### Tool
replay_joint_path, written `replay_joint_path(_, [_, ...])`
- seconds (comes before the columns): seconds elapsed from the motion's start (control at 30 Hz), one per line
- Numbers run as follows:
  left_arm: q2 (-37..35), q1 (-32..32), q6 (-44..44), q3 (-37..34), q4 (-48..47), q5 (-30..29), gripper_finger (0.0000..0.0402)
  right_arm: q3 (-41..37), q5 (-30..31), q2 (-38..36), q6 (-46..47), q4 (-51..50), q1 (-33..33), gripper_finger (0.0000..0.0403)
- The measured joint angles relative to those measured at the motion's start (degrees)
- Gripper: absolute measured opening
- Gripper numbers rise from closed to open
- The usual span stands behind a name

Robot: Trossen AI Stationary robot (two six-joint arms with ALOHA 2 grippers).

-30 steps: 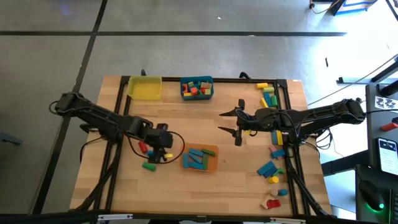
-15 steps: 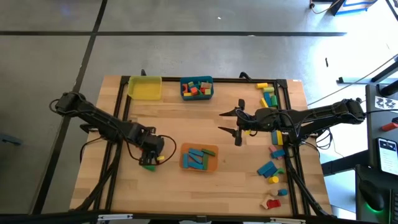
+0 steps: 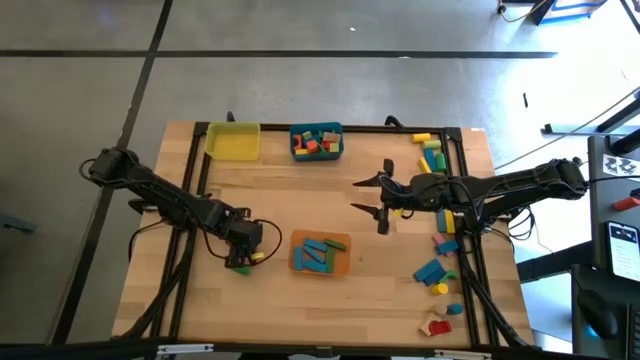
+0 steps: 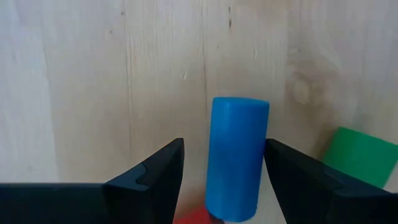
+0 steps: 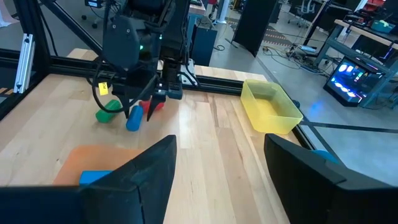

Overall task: Sort blocks by size
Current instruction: Put the blue cylindrical block into the yellow bin

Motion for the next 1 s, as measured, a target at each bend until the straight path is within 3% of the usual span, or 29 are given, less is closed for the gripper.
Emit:
replay_joint_path(0.23, [0.02,0.08,-0.37,-1.98,2.24,0.00,0.0202,0.00,0.03,0.00,-0.01,0.01,-0.02,0.0241])
replay_joint_path(0.53, [0.00,0.15,1.59,-1.96,2.50,-0.02,0.0113,0.00,0.07,0.00,0.00,-0.01,-0.02,0.0241])
replay_joint_path(1.0, [-1.26,2.46,3.30,3.31,4.46,-7.54,0.0121,0.00,0.11,0.00,0.00,-0.06,-0.02,0.0241])
